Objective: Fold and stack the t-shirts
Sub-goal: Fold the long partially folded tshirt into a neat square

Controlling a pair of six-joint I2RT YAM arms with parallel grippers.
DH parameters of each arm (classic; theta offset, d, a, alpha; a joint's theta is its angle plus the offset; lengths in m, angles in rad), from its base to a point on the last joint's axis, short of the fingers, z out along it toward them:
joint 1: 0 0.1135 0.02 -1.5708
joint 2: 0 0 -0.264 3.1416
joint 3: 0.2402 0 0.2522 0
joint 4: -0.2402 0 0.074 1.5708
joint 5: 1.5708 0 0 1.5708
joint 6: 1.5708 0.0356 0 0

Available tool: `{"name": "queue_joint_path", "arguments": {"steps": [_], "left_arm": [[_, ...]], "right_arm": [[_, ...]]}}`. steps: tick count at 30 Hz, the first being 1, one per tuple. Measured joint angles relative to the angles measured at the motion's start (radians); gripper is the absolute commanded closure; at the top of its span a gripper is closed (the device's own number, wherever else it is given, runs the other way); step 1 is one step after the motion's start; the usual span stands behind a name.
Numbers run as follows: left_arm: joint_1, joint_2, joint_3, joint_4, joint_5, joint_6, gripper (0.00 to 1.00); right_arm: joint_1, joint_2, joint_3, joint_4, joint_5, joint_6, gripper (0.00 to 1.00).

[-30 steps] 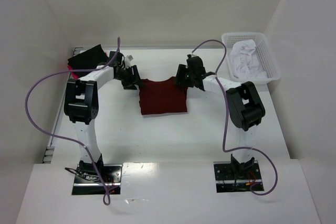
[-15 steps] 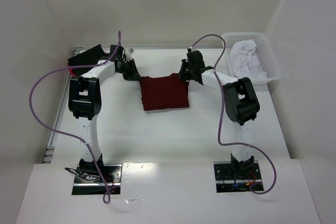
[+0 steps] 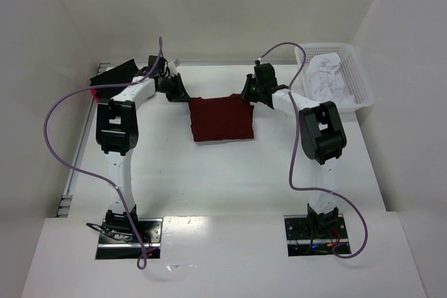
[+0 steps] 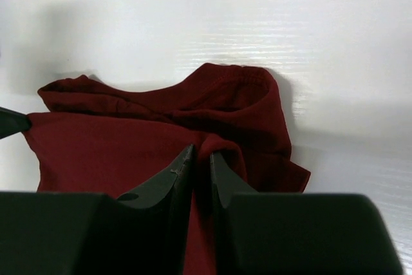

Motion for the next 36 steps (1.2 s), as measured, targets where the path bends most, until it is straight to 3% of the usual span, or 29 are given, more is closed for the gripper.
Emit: {"name": "queue_joint_path", "arguments": {"steps": [5, 11, 13, 15, 17, 18, 19, 23, 30, 36], "left_arm": [[0.001, 0.022, 0.044, -0.004, 0.004, -0.002, 0.90], [0.004, 0.078, 0.129, 0.006, -0.019, -0.027, 0.72], [0.007, 0.096, 0.139, 0.007, -0.039, -0.028, 0.57], [0.008, 0.108, 0.143, 0.004, -0.061, -0.026, 0.36], [0.012, 0.114, 0.151, -0.005, -0.085, -0.026, 0.21], [0.013, 0.114, 0.153, -0.009, -0.096, -0.025, 0.06], [0.015, 0.113, 0.155, -0.010, -0.102, -0.022, 0.01], [0.020, 0.063, 0.104, 0.018, -0.129, -0.024, 0.01], [0.024, -0.163, -0.196, 0.111, -0.112, -0.041, 0.01], [-0.004, -0.203, -0.413, 0.214, -0.091, -0.101, 0.01]], "right_arm": [[-0.003, 0.009, 0.020, 0.003, 0.000, 0.000, 0.80], [-0.010, 0.041, 0.061, 0.010, 0.024, -0.001, 0.74], [-0.018, 0.077, 0.098, 0.008, 0.031, -0.003, 0.68], [-0.028, 0.108, 0.122, 0.002, 0.034, -0.005, 0.53], [-0.038, 0.128, 0.135, -0.013, 0.036, -0.005, 0.47], [-0.041, 0.134, 0.138, -0.018, 0.037, -0.005, 0.35], [-0.043, 0.137, 0.140, -0.028, 0.038, -0.003, 0.29], [-0.047, 0.123, 0.144, -0.052, 0.045, 0.003, 0.12], [-0.047, -0.058, 0.062, -0.065, 0.058, 0.003, 0.11], [-0.047, -0.179, 0.017, -0.096, 0.067, -0.010, 0.00]]}}
